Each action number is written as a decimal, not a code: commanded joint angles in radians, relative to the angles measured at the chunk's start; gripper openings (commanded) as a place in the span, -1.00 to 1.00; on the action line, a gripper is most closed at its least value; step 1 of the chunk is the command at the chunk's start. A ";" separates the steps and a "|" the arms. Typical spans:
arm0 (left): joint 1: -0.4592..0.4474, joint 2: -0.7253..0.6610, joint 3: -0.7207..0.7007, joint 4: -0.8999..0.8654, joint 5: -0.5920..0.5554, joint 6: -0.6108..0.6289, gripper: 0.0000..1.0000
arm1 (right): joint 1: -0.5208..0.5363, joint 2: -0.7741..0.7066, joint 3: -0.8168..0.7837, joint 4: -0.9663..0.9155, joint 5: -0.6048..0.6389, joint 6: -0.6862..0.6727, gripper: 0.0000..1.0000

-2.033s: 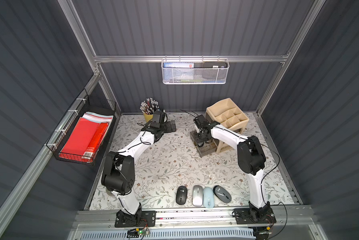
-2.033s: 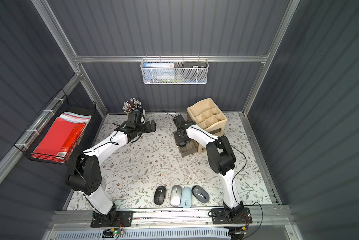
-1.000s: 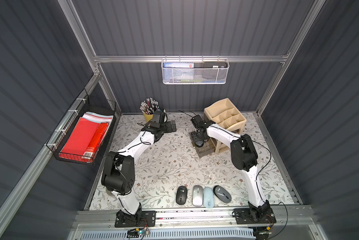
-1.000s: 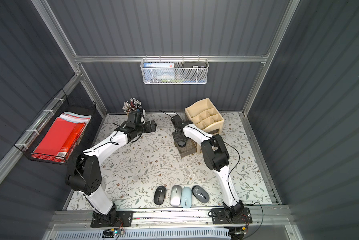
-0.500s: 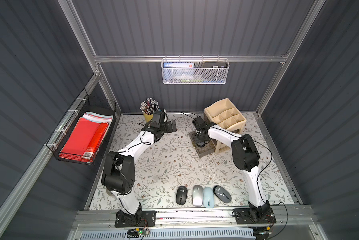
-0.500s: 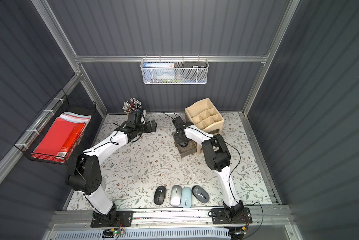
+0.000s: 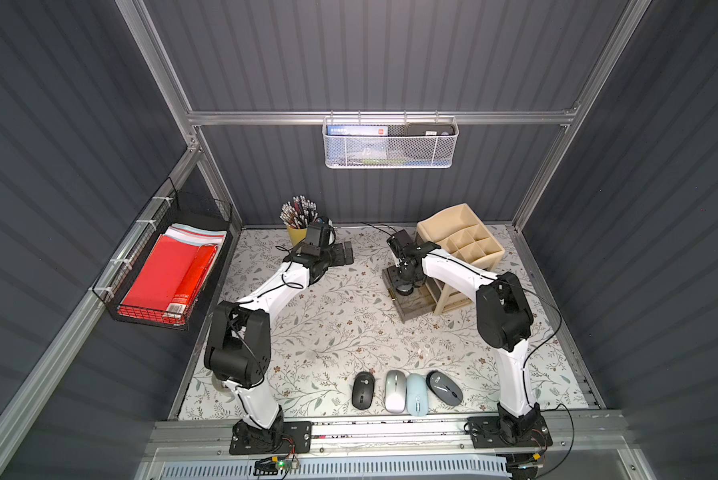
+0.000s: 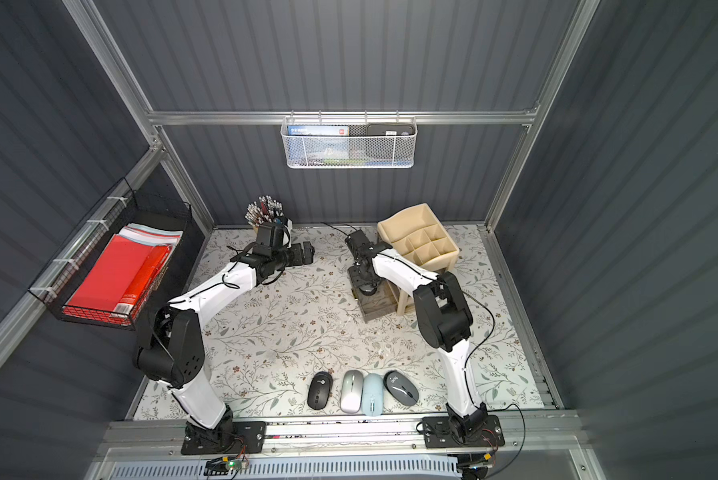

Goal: Take the mice out of the drawer
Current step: Pick up the mouse from the drawer, then place the mouse at the center of the board.

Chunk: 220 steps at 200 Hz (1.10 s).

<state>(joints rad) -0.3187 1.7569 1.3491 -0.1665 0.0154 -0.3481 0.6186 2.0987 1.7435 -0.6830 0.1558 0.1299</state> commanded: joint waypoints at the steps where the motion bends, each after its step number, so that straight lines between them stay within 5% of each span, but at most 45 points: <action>1: 0.007 0.027 -0.020 0.029 0.019 -0.013 0.98 | 0.031 -0.098 0.015 -0.008 0.070 0.001 -0.14; 61: 0.007 0.072 -0.014 -0.052 0.130 -0.056 0.98 | 0.104 -0.317 -0.194 -0.032 0.121 0.089 -0.12; 105: 0.007 0.273 0.215 -0.419 0.183 0.010 0.98 | 0.265 -0.601 -0.548 -0.039 0.107 0.277 -0.12; 136: 0.006 0.250 0.177 -0.418 0.017 -0.032 0.98 | 0.393 -0.716 -0.720 -0.079 0.101 0.465 -0.10; 171: 0.006 0.226 0.237 -0.545 -0.200 -0.049 0.98 | 0.424 -0.838 -0.877 -0.081 0.164 0.681 -0.09; 220: 0.006 0.196 0.213 -0.578 -0.248 -0.059 0.99 | 0.423 -0.919 -1.037 0.105 0.130 0.697 -0.04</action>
<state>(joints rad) -0.3187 1.9995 1.5719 -0.6884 -0.1837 -0.3855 1.0401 1.1694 0.7136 -0.6785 0.2878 0.7761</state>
